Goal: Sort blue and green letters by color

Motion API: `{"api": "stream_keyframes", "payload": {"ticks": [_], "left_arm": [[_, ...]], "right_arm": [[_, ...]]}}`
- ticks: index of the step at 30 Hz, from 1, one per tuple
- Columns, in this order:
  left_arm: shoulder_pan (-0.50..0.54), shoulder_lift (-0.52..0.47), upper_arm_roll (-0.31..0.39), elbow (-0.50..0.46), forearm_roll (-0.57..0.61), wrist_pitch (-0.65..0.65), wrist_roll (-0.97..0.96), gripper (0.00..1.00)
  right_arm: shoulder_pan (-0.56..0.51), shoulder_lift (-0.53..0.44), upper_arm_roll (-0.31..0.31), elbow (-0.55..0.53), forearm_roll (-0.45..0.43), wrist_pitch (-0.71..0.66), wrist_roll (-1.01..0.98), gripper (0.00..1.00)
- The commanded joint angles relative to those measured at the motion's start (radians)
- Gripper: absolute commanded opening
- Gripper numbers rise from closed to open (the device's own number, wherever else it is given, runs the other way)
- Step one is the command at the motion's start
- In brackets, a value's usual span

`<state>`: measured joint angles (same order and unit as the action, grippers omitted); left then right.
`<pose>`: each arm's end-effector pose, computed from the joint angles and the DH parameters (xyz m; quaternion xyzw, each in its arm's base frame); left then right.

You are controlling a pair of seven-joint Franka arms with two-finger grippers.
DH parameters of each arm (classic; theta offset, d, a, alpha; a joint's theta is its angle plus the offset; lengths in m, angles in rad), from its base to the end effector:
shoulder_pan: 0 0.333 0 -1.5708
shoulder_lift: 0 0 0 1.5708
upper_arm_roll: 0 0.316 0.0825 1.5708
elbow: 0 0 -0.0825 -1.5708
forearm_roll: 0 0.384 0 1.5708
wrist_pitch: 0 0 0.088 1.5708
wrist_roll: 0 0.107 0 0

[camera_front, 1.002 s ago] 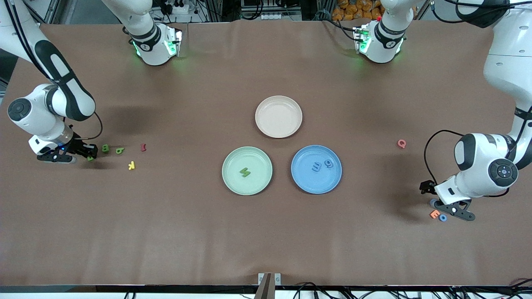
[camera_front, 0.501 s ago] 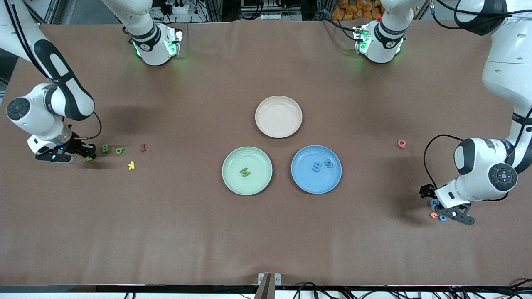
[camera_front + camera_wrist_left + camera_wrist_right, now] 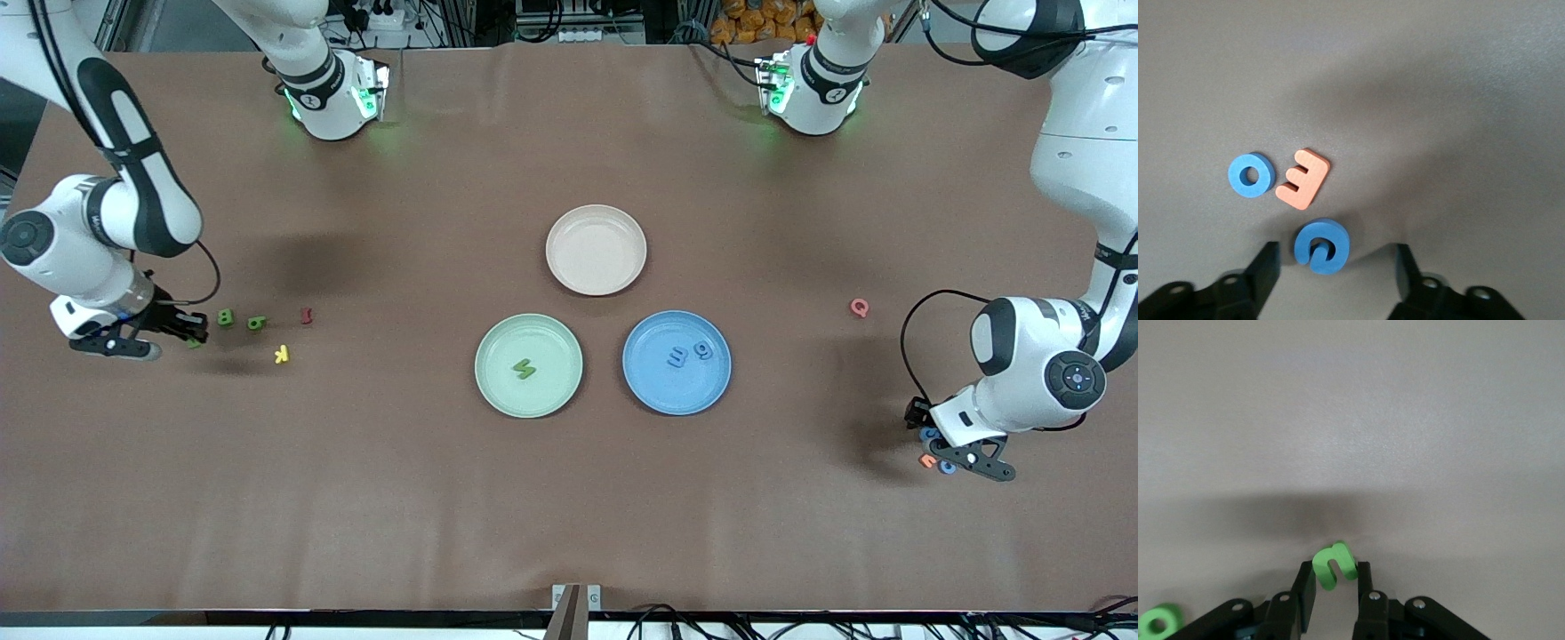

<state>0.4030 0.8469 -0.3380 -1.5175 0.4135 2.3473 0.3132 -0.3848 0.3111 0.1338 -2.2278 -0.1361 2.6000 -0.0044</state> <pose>0.7063 0.0909 0.1809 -0.9772 0.2095 -0.0173 0.0286 0.5388 -0.1350 0.2391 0.9969 -0.0698 0.0305 0.0207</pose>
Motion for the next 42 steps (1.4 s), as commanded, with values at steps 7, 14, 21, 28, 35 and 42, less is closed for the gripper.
{"api": "stream_keyframes", "payload": {"ticks": [7,14,21,28,35,42], "left_arm": [[0.002,0.011,0.001,0.020,0.013,0.003,0.014,0.23],[-0.004,-0.017,-0.009,0.019,0.001,-0.005,-0.020,0.22],[-0.010,-0.045,-0.052,0.003,-0.013,-0.063,-0.120,0.22],[-0.006,-0.120,-0.159,-0.098,-0.013,-0.094,-0.374,0.22],[-0.026,-0.135,-0.297,-0.141,-0.004,-0.108,-0.719,0.22],[-0.157,-0.146,-0.348,-0.130,-0.001,-0.154,-1.029,0.21]], "right_arm": [[0.244,-0.003,0.067,0.034,0.036,-0.015,0.501,0.14],[0.336,0.036,0.158,0.080,0.036,-0.015,0.762,0.14],[0.425,0.088,0.228,0.172,0.036,-0.063,0.974,0.14],[0.533,0.155,0.242,0.322,0.032,-0.170,1.130,0.14],[0.604,0.261,0.256,0.487,0.012,-0.232,1.250,0.14],[0.646,0.353,0.254,0.583,-0.051,-0.230,1.342,0.14]]}}
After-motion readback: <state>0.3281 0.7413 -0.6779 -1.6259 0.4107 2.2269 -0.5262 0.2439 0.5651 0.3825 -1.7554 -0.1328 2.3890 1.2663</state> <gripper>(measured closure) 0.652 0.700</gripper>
